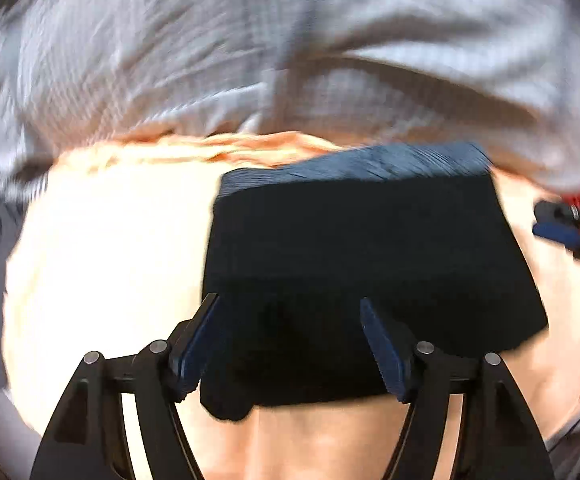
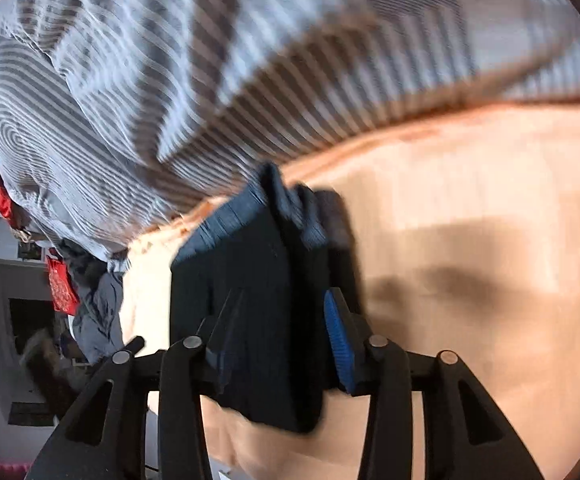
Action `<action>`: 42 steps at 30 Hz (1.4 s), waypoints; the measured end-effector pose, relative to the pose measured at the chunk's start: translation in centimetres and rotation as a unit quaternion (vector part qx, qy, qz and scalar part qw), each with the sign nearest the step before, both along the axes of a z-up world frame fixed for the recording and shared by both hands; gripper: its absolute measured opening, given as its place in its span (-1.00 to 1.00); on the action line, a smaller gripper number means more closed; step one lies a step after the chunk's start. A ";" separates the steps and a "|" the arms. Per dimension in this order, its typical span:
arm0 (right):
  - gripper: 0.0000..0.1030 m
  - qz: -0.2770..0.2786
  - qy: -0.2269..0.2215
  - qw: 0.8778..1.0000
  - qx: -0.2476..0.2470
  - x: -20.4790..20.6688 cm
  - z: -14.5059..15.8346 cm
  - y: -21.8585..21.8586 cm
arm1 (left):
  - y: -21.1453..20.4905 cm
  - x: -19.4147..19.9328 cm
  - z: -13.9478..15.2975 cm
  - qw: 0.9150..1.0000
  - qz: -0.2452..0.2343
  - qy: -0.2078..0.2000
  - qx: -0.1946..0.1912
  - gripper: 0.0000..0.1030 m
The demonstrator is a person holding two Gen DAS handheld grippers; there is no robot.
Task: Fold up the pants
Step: 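Lower the folded trousers onto the sheet and press with both grippers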
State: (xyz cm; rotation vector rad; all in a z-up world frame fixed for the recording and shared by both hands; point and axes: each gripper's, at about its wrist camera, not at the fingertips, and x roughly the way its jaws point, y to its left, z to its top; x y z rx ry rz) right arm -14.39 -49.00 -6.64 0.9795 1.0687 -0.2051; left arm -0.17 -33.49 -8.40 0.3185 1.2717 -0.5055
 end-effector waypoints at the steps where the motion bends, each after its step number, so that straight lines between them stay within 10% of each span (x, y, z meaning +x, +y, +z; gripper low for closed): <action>1: -0.13 0.006 0.004 1.000 -0.003 1.1 -0.2 0.2 | 0.3 0.7 -0.4 1.000 0.015 0.005 -0.002 0.38; 11: -0.82 0.053 0.107 0.992 -0.042 2.0 -3.9 1.9 | 0.1 0.1 -4.5 0.999 0.000 0.053 0.011 0.39; 28: -0.80 0.034 0.096 0.988 -0.118 -1.1 2.1 5.2 | 0.2 -1.3 -4.8 0.998 -0.010 0.059 0.006 0.39; 34: -0.33 0.069 0.094 0.984 -0.135 -0.4 2.4 8.3 | -0.1 -0.9 -4.7 0.998 -0.008 0.057 0.006 0.39; 42: -0.31 0.072 0.102 0.984 -0.131 -0.4 1.9 9.4 | 0.4 -1.1 -4.3 0.998 -0.007 0.059 0.002 0.39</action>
